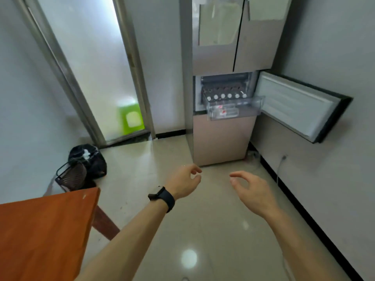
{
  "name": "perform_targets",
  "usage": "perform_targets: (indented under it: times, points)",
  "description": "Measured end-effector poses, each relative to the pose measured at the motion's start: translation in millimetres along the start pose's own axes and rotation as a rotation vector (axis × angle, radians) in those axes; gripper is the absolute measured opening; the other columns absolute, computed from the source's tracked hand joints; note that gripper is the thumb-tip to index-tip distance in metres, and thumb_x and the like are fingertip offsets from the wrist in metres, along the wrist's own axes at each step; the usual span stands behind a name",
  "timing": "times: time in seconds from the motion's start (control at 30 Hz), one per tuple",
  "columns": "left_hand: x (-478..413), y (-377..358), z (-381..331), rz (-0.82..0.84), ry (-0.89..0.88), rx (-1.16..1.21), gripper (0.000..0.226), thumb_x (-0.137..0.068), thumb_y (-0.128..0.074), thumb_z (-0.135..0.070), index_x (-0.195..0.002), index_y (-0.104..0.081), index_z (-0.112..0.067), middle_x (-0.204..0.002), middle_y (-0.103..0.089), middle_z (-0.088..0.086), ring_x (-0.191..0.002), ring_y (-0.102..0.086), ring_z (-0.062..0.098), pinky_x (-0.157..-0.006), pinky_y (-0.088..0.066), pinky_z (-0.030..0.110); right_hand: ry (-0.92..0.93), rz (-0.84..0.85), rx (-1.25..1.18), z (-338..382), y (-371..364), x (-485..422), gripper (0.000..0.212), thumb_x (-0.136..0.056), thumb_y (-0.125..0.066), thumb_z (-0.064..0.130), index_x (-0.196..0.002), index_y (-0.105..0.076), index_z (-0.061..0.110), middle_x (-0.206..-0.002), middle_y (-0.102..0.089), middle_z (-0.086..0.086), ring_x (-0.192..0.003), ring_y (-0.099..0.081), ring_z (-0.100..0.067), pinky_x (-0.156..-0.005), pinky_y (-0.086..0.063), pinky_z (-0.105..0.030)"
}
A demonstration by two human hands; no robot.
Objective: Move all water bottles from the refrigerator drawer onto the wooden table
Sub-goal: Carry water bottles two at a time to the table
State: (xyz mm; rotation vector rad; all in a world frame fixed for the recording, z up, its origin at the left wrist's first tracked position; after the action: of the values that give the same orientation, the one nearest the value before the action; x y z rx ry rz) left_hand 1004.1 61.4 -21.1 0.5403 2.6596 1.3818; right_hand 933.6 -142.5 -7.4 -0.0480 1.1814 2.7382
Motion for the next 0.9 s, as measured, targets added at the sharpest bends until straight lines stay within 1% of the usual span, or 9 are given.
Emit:
perform_targets:
  times: [0.1,0.2,0.27,0.37,0.43,0.5,0.6,0.77,0.9]
  points:
    - [-70,-6,-34,0.004,-0.085,0.043,0.029,-0.101,-0.054,-0.033,-0.127,-0.063,-0.023,-0.123,-0.067,-0.006,-0.113,-0.06,0.009,-0.086,-0.04,0.015,-0.01,-0.064,0.008,-29,33,-55,0.02,-0.096,-0.061,0.03,-0.112,-0.073,0.025,-0.113,-0.069,0.014,-0.108,-0.059,-0.005,-0.088,-0.034,-0.014]
    - [-143,-12,-54,0.008,-0.149,0.113,0.025,-0.1,-0.056,-0.03,-0.123,-0.066,-0.026,-0.117,-0.068,-0.012,-0.104,-0.06,0.002,-0.082,-0.038,0.007,-0.009,-0.084,0.016,-56,52,-117,0.02,-0.096,-0.06,0.036,-0.112,-0.07,0.031,-0.111,-0.066,0.02,-0.109,-0.058,-0.002,-0.09,-0.037,-0.018]
    - [-193,-13,-63,-0.007,-0.177,0.141,0.023,-0.1,-0.057,-0.03,-0.12,-0.067,-0.028,-0.114,-0.068,-0.014,-0.103,-0.061,0.0,-0.083,-0.041,0.006,-0.012,-0.078,0.004,-72,60,-162,0.019,-0.096,-0.06,0.036,-0.112,-0.069,0.033,-0.107,-0.063,0.024,-0.108,-0.057,-0.001,-0.091,-0.037,-0.018]
    - [-267,-11,-69,-0.009,-0.157,0.168,0.021,-0.099,-0.058,-0.03,-0.117,-0.068,-0.029,-0.11,-0.069,-0.015,-0.102,-0.063,0.002,-0.09,-0.048,0.016,-0.022,-0.044,0.004,-87,74,-229,0.018,-0.095,-0.061,0.034,-0.111,-0.069,0.034,-0.104,-0.065,0.023,-0.104,-0.06,0.001,-0.083,-0.035,-0.003]
    - [-312,-8,-73,-0.003,-0.15,0.15,0.021,-0.099,-0.057,-0.031,-0.117,-0.068,-0.029,-0.109,-0.068,-0.015,-0.102,-0.063,0.003,-0.089,-0.047,0.017,-0.018,-0.036,0.018,-93,87,-271,0.02,-0.095,-0.061,0.035,-0.113,-0.069,0.034,-0.106,-0.067,0.021,-0.101,-0.06,0.002,-0.079,-0.035,0.001]
    - [-355,-7,-75,0.01,-0.141,0.126,0.022,-0.099,-0.057,-0.032,-0.118,-0.068,-0.029,-0.111,-0.069,-0.015,-0.102,-0.063,0.002,-0.088,-0.045,0.015,-0.013,-0.05,0.027,-102,100,-310,0.021,-0.095,-0.061,0.037,-0.114,-0.068,0.035,-0.108,-0.067,0.021,-0.102,-0.059,0.001,-0.081,-0.036,-0.004]
    - [-408,-8,-77,0.024,-0.121,0.124,0.022,-0.099,-0.057,-0.033,-0.118,-0.067,-0.028,-0.112,-0.069,-0.014,-0.103,-0.063,0.003,-0.093,-0.049,0.019,-0.031,-0.056,0.013,-126,107,-360,0.022,-0.095,-0.06,0.039,-0.116,-0.067,0.036,-0.11,-0.066,0.023,-0.104,-0.058,0.002,-0.084,-0.039,-0.013]
    - [-491,-15,-68,0.07,-0.079,0.125,0.023,-0.1,-0.057,-0.031,-0.121,-0.066,-0.028,-0.117,-0.068,-0.014,-0.109,-0.062,0.003,-0.094,-0.045,0.016,-0.076,0.019,-0.035,-171,97,-440,0.021,-0.095,-0.061,0.04,-0.115,-0.066,0.04,-0.112,-0.063,0.029,-0.107,-0.057,0.007,-0.083,-0.036,-0.004]
    - [-566,-13,-56,0.036,-0.026,0.114,0.023,-0.101,-0.057,-0.029,-0.122,-0.066,-0.027,-0.117,-0.067,-0.013,-0.107,-0.061,0.002,-0.091,-0.041,0.012,-0.054,0.062,-0.046,-205,96,-518,0.024,-0.094,-0.06,0.042,-0.118,-0.066,0.039,-0.11,-0.063,0.027,-0.104,-0.056,0.003,-0.088,-0.042,-0.019]
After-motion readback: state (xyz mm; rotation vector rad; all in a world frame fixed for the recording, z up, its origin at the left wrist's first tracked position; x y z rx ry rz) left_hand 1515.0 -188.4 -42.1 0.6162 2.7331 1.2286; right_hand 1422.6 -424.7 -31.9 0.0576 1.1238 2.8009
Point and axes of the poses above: each hand's wrist, its own x-axis away from the middle knuckle, its own y-axis out of the back of the hand, z = x × y, the point moved 8 cm from there along -x, towards the middle knuckle
